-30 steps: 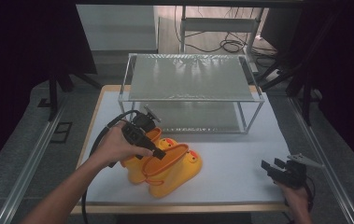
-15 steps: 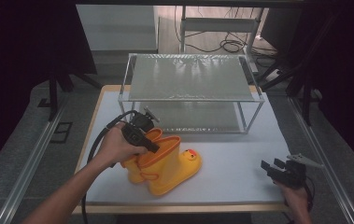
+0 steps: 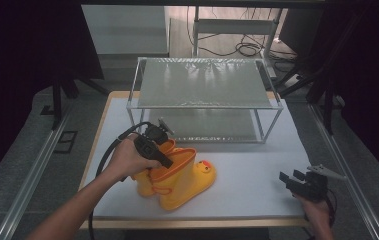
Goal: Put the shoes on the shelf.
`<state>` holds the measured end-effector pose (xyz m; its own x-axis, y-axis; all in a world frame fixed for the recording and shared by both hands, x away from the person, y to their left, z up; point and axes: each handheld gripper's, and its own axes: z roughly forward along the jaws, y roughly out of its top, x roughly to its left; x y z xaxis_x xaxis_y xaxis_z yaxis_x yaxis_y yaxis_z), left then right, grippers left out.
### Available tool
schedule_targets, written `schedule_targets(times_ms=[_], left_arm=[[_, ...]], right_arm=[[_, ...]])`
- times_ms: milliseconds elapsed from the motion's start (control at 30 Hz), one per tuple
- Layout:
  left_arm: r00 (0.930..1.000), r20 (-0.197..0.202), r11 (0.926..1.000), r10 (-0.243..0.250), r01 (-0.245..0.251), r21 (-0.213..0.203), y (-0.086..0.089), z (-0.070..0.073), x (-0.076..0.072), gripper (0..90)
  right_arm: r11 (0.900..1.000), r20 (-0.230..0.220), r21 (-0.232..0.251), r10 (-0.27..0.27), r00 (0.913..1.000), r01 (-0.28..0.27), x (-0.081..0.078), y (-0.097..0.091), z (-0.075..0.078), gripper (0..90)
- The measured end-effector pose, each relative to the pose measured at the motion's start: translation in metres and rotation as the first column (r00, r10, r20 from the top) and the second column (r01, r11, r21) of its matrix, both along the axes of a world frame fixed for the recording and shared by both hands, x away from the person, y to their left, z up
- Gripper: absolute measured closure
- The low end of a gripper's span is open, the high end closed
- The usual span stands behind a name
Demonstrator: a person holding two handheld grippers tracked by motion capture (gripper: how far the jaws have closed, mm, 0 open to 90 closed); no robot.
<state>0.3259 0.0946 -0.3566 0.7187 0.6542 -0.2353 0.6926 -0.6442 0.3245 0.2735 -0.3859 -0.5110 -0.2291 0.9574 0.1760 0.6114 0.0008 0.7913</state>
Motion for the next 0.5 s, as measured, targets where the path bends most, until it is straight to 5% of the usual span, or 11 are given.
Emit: schedule_targets(times_ms=[133, 500], left_arm=[[0.9997, 0.025, 0.9997, 0.001, -0.002, 0.025, 0.0008, 0.0014, -0.0001, 84.3], [0.9997, 0.025, 1.0000, 0.008, -0.008, -0.001, 0.0049, 0.0063, 0.0075, 85.7]], right_arm=[[1.0000, -0.003, -0.001, -0.005, 1.0000, 0.005, -0.0002, -0.0013, 0.0002, 36.2], [0.9998, -0.002, 0.007, -0.020, 0.9998, 0.020, -0.0003, -0.0043, 0.0002, 36.3]])
